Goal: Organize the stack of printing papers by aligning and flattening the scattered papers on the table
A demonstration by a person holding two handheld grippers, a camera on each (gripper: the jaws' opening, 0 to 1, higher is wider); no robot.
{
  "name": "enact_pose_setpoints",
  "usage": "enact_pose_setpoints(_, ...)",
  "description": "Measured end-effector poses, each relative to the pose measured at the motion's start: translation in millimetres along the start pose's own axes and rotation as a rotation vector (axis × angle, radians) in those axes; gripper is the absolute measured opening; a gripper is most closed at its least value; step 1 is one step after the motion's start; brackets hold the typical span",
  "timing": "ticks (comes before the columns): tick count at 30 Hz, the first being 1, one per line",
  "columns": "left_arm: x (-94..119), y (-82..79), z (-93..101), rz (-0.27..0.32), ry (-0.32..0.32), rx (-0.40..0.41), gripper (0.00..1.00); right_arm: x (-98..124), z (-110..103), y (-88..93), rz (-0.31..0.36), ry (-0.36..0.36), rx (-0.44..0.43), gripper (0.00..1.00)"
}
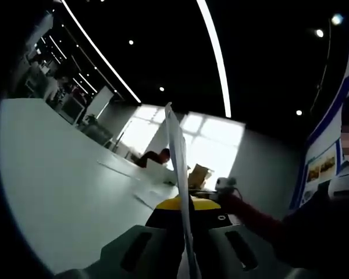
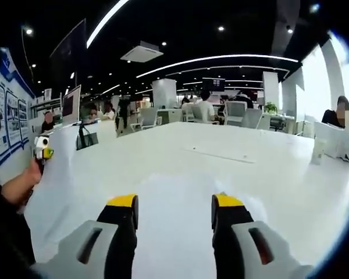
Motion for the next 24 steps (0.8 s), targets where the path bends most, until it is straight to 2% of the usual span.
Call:
enact_pose_setpoints(17, 1, -0.4, -0.7, 0.0, -0.002, 0.002, 0.06, -9, -11, 2.5, -0.04, 0.01, -0.001, 0.47)
enact_pose_setpoints(24, 1, -0.6, -1.3, 0.0, -0.004, 0.003, 0.06, -15, -5, -1.7, -0.044, 0.012, 0.002, 0.47)
Point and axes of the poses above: the point that each gripper's makers call its tool centre point, and the gripper's own axes: x roughly backward along the fingers, z roughly to its right, y roughly out of its underside, the point moved 8 cm from there along x, roughly backward along the fingers, and after that the axes turned 14 degrees about y, right-handed, at the moved point
